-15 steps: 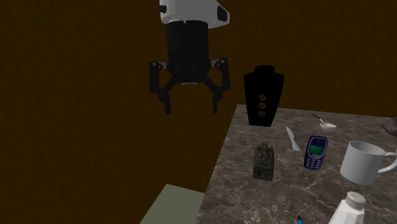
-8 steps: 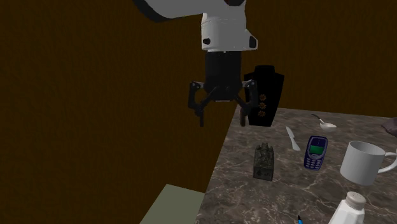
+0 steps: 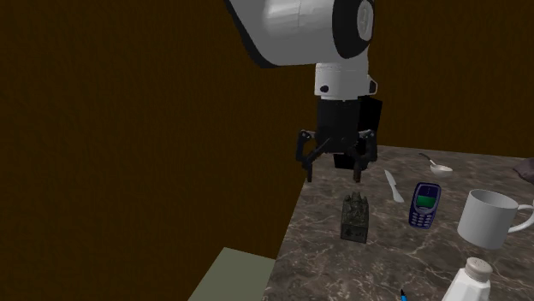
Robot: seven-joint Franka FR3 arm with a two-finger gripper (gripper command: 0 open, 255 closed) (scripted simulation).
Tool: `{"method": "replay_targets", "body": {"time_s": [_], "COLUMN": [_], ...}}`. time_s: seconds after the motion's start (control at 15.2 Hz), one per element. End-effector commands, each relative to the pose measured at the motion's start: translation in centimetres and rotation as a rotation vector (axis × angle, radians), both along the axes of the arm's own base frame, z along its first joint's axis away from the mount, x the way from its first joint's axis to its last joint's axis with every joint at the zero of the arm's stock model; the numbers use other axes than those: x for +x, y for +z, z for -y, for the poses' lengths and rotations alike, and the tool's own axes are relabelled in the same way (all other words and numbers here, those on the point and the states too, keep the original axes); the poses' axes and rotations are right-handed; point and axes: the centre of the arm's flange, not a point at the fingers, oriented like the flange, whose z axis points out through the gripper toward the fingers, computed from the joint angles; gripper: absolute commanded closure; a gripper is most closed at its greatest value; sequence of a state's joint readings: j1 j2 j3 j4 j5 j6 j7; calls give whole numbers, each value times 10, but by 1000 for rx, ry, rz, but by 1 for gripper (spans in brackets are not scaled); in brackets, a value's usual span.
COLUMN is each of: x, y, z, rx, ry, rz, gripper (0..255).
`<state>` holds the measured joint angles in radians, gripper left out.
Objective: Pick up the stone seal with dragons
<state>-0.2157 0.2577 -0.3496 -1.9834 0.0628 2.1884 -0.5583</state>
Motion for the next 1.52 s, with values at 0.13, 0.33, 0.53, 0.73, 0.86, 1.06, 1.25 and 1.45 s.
{"method": "replay_targets", "body": {"time_s": [0.13, 0.33, 0.53, 0.73, 0.86, 1.06, 1.25, 1.45], "x": [26, 44, 49, 49, 49, 49, 48, 48], "y": [-27, -46, -61, -77, -87, -90, -90, -90], "z": [40, 70, 76, 76, 76, 76, 76, 76], "rx": [9, 15, 16, 16, 16, 16, 16, 16], "ry": [-1, -3, -3, -3, -3, -3, -3, -3], "rz": [7, 12, 13, 13, 13, 13, 13, 13], "gripper": [0, 0, 0, 0, 0, 255, 255, 255]}}
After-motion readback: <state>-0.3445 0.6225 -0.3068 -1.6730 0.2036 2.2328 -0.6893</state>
